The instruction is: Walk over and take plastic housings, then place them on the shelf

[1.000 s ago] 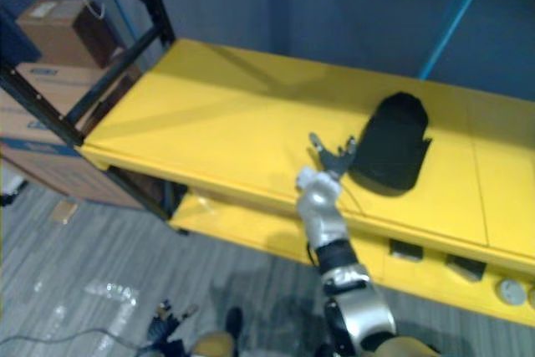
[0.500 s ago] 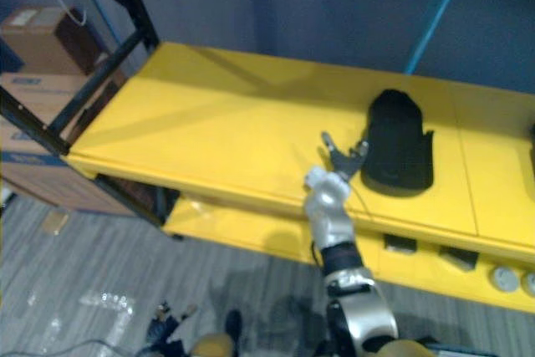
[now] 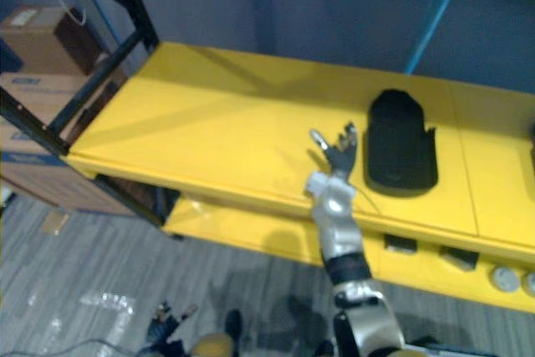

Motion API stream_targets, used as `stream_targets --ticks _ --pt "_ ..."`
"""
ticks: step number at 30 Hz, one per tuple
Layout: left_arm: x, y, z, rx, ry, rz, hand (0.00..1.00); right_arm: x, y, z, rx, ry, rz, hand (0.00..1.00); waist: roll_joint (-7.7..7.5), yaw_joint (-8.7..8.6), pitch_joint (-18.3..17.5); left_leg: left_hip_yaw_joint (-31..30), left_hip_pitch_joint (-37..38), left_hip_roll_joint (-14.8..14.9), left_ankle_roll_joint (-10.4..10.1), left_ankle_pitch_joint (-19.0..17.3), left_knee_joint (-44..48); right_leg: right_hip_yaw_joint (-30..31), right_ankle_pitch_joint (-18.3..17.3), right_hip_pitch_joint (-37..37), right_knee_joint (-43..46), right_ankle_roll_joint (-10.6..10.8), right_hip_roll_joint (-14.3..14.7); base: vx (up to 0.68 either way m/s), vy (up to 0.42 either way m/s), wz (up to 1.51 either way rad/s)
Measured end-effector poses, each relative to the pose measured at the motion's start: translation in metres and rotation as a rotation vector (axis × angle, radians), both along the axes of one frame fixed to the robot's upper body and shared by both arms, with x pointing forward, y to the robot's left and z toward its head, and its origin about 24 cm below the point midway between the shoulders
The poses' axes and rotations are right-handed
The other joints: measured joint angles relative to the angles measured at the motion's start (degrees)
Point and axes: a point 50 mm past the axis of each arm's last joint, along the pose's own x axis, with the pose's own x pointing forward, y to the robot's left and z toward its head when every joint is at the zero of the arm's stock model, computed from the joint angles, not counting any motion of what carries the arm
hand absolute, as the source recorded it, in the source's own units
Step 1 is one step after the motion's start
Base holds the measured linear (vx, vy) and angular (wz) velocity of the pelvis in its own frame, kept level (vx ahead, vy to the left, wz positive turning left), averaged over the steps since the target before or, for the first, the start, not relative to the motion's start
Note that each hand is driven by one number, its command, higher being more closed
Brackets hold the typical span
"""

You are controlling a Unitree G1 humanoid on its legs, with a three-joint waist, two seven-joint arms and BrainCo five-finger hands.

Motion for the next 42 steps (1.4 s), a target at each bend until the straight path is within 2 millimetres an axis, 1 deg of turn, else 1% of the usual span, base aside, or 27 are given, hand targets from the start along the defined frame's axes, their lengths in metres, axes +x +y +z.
stream_targets --ticks 1,2,3,4,5,6,7,8,9,10,11,13,15,16,18,20,24,27,30,36,39,42 --pt "-0.001 0.000 0.000 0.004 0.000 -0.006 0.00 -0.007 -0.003 0.016 -0.048 -0.102 0.020 0.00 -0.02 -0.12 0.0 0.0 0.0 0.0 0.0 0.0 0.0 0.0 0.0 -0.1 0.2 0.0 0.0 0.00 0.000 0.00" --pt "-0.002 0.000 0.000 0.005 0.001 -0.005 0.00 -0.010 -0.006 0.023 -0.062 -0.151 0.030 1.00 -0.06 -0.36 0.0 0.0 0.0 0.1 0.0 0.0 0.0 0.1 0.0 -0.1 0.4 0.0 0.1 0.00 0.000 0.00" --pt "-0.006 0.002 0.000 0.008 0.007 0.002 0.00 -0.017 -0.009 0.037 -0.097 -0.238 0.043 1.00 -0.17 -1.27 -0.1 0.1 0.2 0.2 0.0 0.0 0.0 0.7 0.0 -0.3 0.8 0.0 0.1 -0.02 0.000 -0.11" --pt "-0.013 0.005 -0.002 0.014 0.020 0.016 0.00 -0.028 -0.017 0.050 -0.127 -0.329 0.060 1.00 -0.60 -2.06 -0.5 0.6 0.1 0.7 -0.1 0.1 0.0 1.8 -0.1 -1.2 1.6 -0.3 0.2 -0.02 0.000 -0.13" --pt "-0.016 0.006 -0.002 0.016 0.024 0.021 0.00 -0.033 -0.021 0.054 -0.142 -0.356 0.062 1.00 -0.72 -2.55 -0.6 0.7 0.1 0.8 -0.1 0.1 0.0 2.3 -0.2 -1.4 2.0 -0.3 0.3 -0.03 -0.001 -0.19" --pt "-0.020 0.009 -0.002 0.022 0.032 0.023 0.00 -0.043 -0.033 0.055 -0.170 -0.381 0.053 1.00 -1.14 -2.97 -0.9 1.1 0.0 1.0 -0.2 0.2 0.0 3.3 -0.3 -2.0 2.4 -0.6 0.3 -0.04 0.011 -0.20" --pt "-0.024 0.011 -0.003 0.024 0.043 0.024 0.00 -0.049 -0.042 0.053 -0.191 -0.379 0.038 1.00 -1.50 -2.98 -1.1 1.8 0.1 1.0 -0.2 0.2 0.0 4.0 -0.3 -2.4 2.6 -0.6 0.4 -0.04 0.008 -0.26" --pt "-0.027 0.012 -0.004 0.024 0.050 0.026 0.00 -0.053 -0.048 0.050 -0.204 -0.369 0.029 1.00 -1.73 -3.01 -1.4 2.1 0.1 1.0 -0.2 0.2 0.0 4.5 -0.4 -2.7 2.7 -0.7 0.5 -0.07 -0.013 -0.26" --pt "-0.032 0.014 -0.005 0.025 0.062 0.025 0.00 -0.061 -0.060 0.041 -0.222 -0.333 0.001 1.00 -2.02 -3.70 -1.7 2.3 -0.5 1.3 -0.3 0.3 0.0 5.0 -0.4 -3.1 2.7 -0.7 0.7 -0.08 -0.033 -0.15" --pt "-0.038 0.016 -0.006 0.028 0.075 0.033 0.00 -0.068 -0.070 0.030 -0.234 -0.277 -0.022 1.00 -2.22 -4.77 -1.8 2.4 -0.6 1.6 -0.4 0.3 0.0 5.3 -0.5 -3.3 2.8 -0.8 0.9 -0.09 -0.035 -0.15" --pt "-0.042 0.017 -0.006 0.028 0.082 0.042 0.00 -0.070 -0.074 0.023 -0.234 -0.243 -0.030 1.00 -2.37 -5.17 -2.0 2.9 -0.6 1.8 -0.4 0.3 0.0 5.9 -0.5 -3.8 3.0 -0.9 1.0 -0.08 -0.026 -0.27" --pt "-0.052 0.019 -0.007 0.028 0.104 0.063 0.00 -0.084 -0.085 0.000 -0.218 -0.148 -0.040 1.00 -2.50 -6.17 -2.1 4.1 -0.7 2.7 -0.8 0.5 0.0 7.6 -0.9 -5.2 3.2 -1.6 1.5 -0.08 -0.046 -0.39" --pt "-0.055 0.019 -0.008 0.028 0.112 0.064 0.00 -0.094 -0.094 -0.014 -0.220 -0.090 -0.058 1.00 -2.46 -6.45 -2.1 5.0 -0.6 3.1 -1.0 0.7 0.0 8.6 -1.0 -5.8 3.2 -1.6 2.2 -0.07 -0.034 -0.28" --pt "-0.056 0.020 -0.008 0.031 0.116 0.063 0.00 -0.097 -0.096 -0.018 -0.214 -0.072 -0.062 1.00 -2.40 -6.91 -2.2 5.3 -0.7 3.3 -1.2 0.8 0.0 8.8 -1.0 -5.9 3.1 -1.4 2.5 -0.06 -0.017 -0.18" --pt "-0.057 0.019 -0.009 0.039 0.124 0.049 0.00 -0.099 -0.096 -0.023 -0.198 -0.059 -0.047 1.00 -2.17 -7.71 -2.3 5.3 -0.7 3.5 -1.3 0.8 0.0 8.8 -1.0 -5.9 2.8 -1.4 2.8 -0.02 -0.010 -0.04" --pt "-0.057 0.019 -0.009 0.042 0.122 0.044 0.00 -0.100 -0.094 -0.026 -0.186 -0.054 -0.029 1.00 -1.93 -7.74 -2.4 5.4 -0.8 3.5 -1.2 0.8 0.0 8.9 -1.1 -5.9 2.5 -1.4 2.7 0.00 0.000 0.00" --pt "-0.054 0.019 -0.008 0.041 0.118 0.040 0.00 -0.099 -0.090 -0.029 -0.183 -0.047 -0.006 1.00 -1.59 -7.41 -2.6 5.0 -1.8 2.8 -1.1 0.4 0.0 8.8 -0.9 -6.1 2.1 -1.0 2.3 0.03 0.024 0.09" --pt "-0.051 0.018 -0.008 0.034 0.120 0.032 0.00 -0.096 -0.089 -0.039 -0.189 -0.009 0.016 1.00 -1.20 -6.93 -2.5 4.7 -2.3 1.9 -0.7 0.5 0.0 8.5 -0.2 -6.2 1.7 -0.6 1.8 0.07 0.042 0.08" --pt "-0.048 0.016 -0.008 0.027 0.111 0.020 0.00 -0.093 -0.088 -0.041 -0.194 0.000 0.037 1.00 -0.82 -6.90 -2.2 3.4 -2.7 1.2 -0.6 0.4 0.0 7.3 -0.1 -6.1 1.7 -0.5 1.2 0.10 0.034 0.19" --pt "-0.046 0.016 -0.007 0.020 0.112 0.012 0.00 -0.076 -0.075 -0.051 -0.205 0.055 0.133 1.00 -0.73 -6.32 -2.2 3.3 -2.5 1.0 -0.6 0.4 0.1 7.3 -0.1 -5.7 1.7 -0.7 1.1 0.03 0.007 0.05" --pt "-0.045 0.015 -0.007 0.016 0.118 0.010 0.00 -0.075 -0.071 -0.062 -0.199 0.107 0.153 1.00 -0.43 -6.01 -2.0 3.1 -2.2 1.0 -0.6 0.4 0.0 7.3 -0.2 -5.3 1.8 -0.7 1.1 -0.03 0.003 0.01" --pt "-0.045 0.012 -0.008 0.012 0.124 -0.007 0.00 -0.074 -0.069 -0.069 -0.195 0.140 0.164 1.00 0.07 -5.96 -1.9 3.0 -1.6 1.0 -0.4 0.5 0.0 7.3 -0.6 -4.9 2.0 -1.0 1.0 -0.07 0.002 0.00"
